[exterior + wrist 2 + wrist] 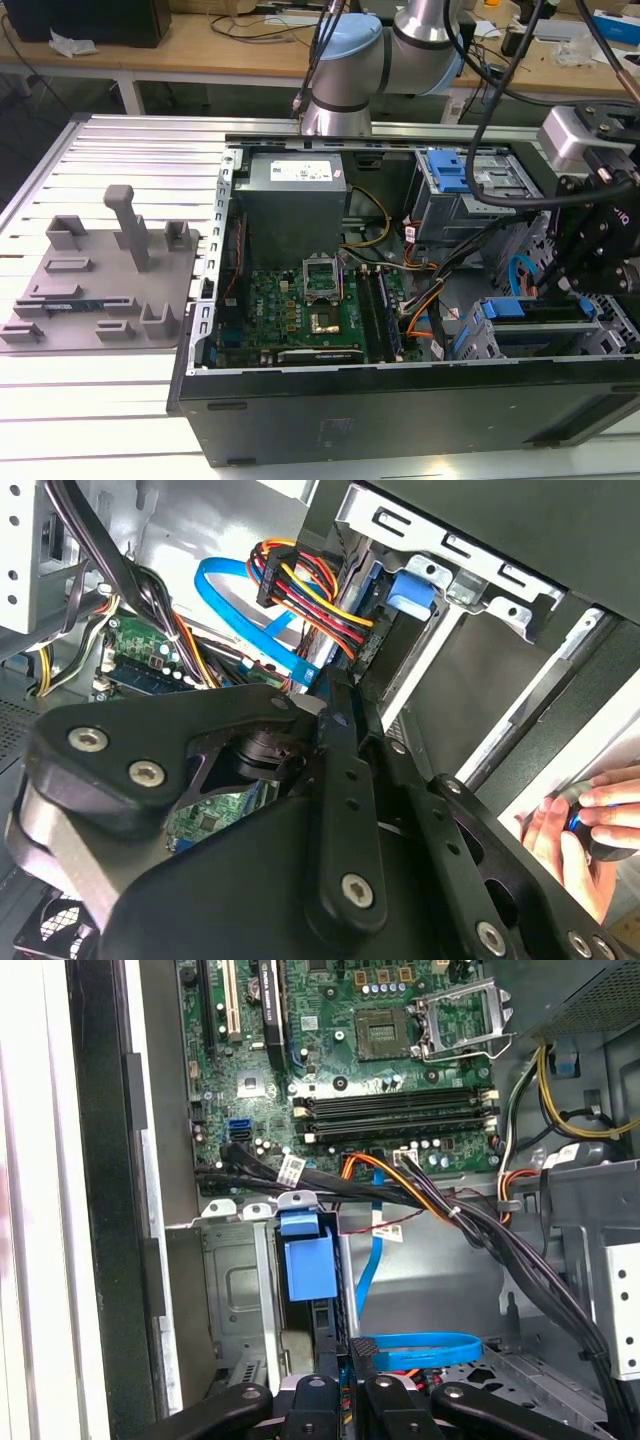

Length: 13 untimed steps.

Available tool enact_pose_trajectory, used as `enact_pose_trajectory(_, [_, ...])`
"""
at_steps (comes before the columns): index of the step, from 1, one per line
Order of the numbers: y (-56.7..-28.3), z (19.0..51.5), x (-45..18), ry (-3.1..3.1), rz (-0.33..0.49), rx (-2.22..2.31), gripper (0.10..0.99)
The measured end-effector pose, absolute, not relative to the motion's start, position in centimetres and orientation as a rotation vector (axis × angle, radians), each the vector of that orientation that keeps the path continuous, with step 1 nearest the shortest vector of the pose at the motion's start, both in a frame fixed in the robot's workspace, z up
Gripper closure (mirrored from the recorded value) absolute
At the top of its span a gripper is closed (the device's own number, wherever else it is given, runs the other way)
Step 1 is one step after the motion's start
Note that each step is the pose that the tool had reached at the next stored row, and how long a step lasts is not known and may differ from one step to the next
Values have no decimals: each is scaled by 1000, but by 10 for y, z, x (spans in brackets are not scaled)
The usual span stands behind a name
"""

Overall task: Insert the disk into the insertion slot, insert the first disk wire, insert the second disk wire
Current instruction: 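Insert the second disk wire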

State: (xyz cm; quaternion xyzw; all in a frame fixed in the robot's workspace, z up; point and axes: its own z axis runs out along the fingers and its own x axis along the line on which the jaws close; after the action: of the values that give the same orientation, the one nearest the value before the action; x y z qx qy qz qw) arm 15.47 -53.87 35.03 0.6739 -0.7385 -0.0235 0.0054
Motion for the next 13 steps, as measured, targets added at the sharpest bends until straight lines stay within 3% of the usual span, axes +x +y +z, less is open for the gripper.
enact_pose_trajectory(13, [-539,344,155,-2312,-73,2110,922])
